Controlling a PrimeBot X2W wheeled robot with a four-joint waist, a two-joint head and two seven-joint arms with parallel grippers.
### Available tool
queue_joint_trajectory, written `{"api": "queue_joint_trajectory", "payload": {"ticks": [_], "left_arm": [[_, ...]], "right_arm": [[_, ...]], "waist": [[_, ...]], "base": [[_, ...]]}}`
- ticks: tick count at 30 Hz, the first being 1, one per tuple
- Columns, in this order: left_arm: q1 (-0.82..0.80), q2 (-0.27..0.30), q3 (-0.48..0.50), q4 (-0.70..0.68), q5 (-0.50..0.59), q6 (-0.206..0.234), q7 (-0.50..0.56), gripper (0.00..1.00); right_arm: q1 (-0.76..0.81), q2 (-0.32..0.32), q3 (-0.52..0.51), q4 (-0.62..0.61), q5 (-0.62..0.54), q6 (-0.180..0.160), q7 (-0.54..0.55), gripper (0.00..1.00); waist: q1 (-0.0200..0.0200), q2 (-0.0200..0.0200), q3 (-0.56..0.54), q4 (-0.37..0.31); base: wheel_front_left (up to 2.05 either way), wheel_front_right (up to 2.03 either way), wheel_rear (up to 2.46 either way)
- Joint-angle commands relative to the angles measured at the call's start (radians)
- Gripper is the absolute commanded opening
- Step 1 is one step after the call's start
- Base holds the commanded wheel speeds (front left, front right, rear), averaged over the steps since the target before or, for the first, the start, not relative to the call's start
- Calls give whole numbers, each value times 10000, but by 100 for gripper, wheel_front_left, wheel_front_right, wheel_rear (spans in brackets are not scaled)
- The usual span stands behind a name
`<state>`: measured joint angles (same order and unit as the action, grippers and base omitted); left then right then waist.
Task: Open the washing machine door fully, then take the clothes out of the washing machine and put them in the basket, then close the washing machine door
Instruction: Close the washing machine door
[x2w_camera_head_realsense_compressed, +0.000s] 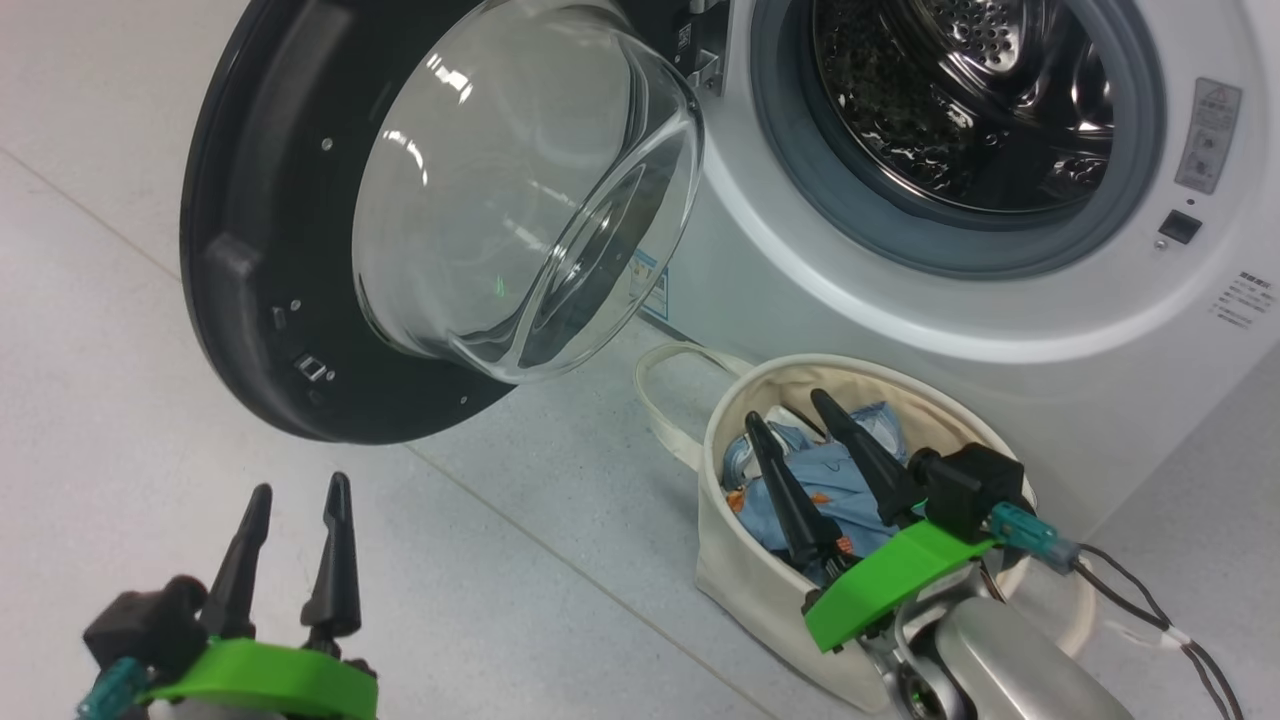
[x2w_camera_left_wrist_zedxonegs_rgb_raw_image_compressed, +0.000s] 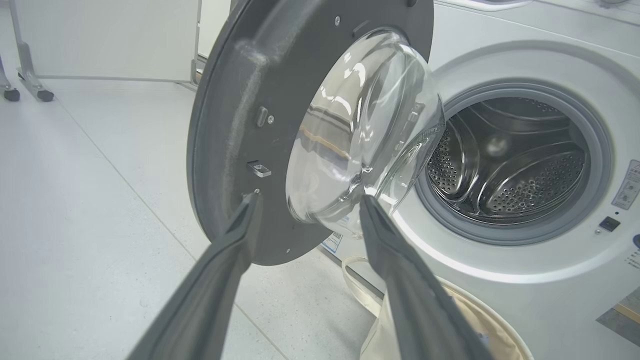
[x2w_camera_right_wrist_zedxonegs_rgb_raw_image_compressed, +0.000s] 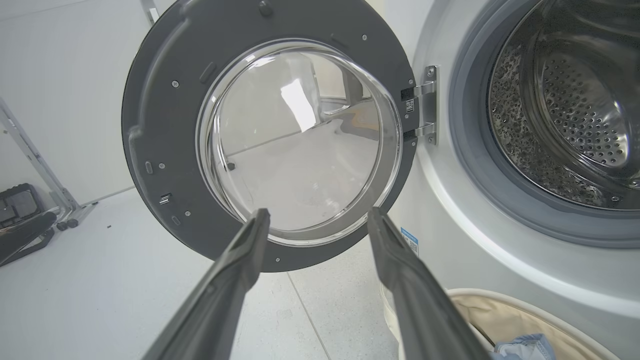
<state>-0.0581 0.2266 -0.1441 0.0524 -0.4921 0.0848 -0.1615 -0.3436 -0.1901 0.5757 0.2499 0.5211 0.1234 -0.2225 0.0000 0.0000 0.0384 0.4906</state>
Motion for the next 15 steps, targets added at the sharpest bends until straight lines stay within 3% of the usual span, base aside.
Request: {"api": "queue_joint_trajectory", "payload": {"ticks": [1,2,3,10,15], "left_arm": [[-440,180,551,-421,-317,-95,133,100],[-546,181,673,-464,-530,-154,188,80],[-673,204,835,-505,-783,-215,277,0],[-2035,725,2222,-868,-2376,-299,1068,0],[-3833,1192,3432,167,-4142,-20,2306,0]], "right_arm": [[-249,39,44,-260,85,73,-149,100],[-224,44,18,-248,82,73,-162,100],[-197,50,-7,-241,79,73,-174,100],[10,65,-197,-236,21,73,-219,100],[148,102,-268,-268,-6,73,-231,100]], "waist": [[0,0,-20,-15],[0,0,-33,-22],[0,0,-48,-33],[0,0,-124,-97],[0,0,-196,-194]], "base": [[0,0,0],[0,0,0],[0,0,0],[0,0,0],[0,0,0]]}}
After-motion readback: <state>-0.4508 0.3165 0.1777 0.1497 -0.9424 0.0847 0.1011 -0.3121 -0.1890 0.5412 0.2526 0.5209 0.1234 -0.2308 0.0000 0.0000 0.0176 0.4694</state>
